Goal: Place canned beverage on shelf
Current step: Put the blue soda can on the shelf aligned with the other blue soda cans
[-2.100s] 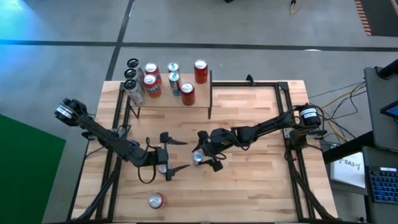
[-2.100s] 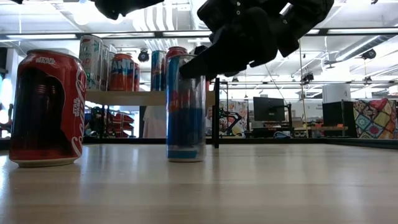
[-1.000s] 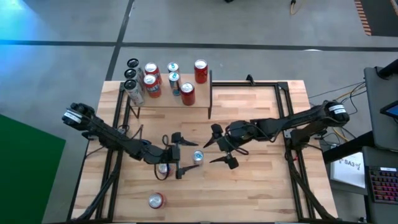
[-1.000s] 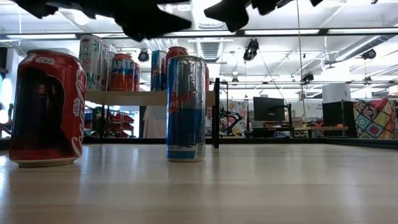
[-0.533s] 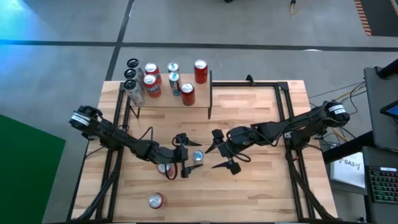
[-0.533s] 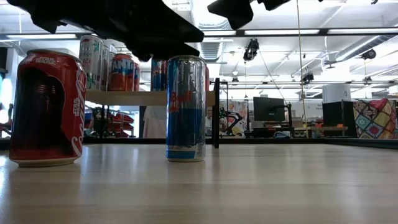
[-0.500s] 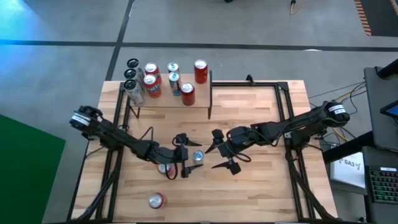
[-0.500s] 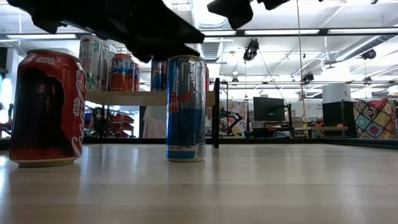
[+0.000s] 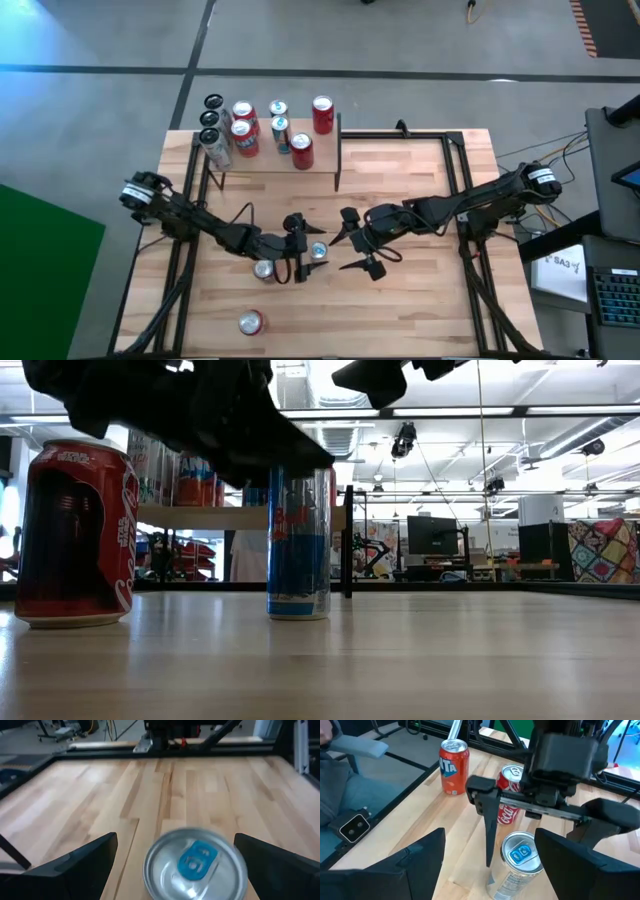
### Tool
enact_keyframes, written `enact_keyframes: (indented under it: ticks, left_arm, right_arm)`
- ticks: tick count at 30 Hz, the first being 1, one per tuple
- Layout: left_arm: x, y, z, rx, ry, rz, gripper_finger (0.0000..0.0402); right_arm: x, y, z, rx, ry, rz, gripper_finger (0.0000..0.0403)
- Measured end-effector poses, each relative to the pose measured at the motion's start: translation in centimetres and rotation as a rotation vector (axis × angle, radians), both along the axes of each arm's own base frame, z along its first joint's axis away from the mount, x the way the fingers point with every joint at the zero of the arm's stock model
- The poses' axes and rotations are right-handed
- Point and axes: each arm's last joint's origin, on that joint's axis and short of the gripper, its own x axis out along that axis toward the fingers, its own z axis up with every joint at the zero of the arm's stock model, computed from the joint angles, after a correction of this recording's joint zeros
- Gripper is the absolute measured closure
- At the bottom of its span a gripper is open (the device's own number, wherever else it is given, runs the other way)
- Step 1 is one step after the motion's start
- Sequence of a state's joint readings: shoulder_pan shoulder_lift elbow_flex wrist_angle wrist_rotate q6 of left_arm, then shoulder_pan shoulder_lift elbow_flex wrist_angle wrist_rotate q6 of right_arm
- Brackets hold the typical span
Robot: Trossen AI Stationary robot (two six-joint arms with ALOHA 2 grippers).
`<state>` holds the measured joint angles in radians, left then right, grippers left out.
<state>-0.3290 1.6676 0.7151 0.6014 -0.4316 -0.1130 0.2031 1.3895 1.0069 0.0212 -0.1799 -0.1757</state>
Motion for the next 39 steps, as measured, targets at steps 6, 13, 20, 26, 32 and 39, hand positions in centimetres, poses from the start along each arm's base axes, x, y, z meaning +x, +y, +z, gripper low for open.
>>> enact_keyframes:
  ticks: [6,13,20,26,32,39]
  left_arm:
    - [0.1,0.0,-0.5,-0.019,0.011,0.010,0.0028]
    - [0.1,0.0,-0.6,-0.020,0.013,0.011,0.0094]
    - [0.0,0.1,-0.3,-0.022,0.000,0.017,0.0181]
    - [-0.4,0.4,1.5,-0.022,-0.062,0.065,0.0182]
    - [-1.7,1.0,4.6,-0.022,-0.132,0.141,0.0162]
    - [-4.9,2.4,9.1,-0.013,-0.202,0.338,0.0171]
  right_arm:
    - [0.0,0.0,-0.1,0.000,0.004,0.000,0.0110]
    - [0.1,0.0,-0.2,-0.001,0.008,0.000,0.0111]
    - [0.1,0.0,-0.2,0.000,0.008,0.000,0.0115]
    - [0.1,0.0,-0.2,0.007,0.012,-0.004,0.0113]
    - [0.1,0.0,-0.3,0.016,0.022,-0.009,0.0117]
    - [0.0,0.1,-0.3,0.016,0.023,-0.008,0.0117]
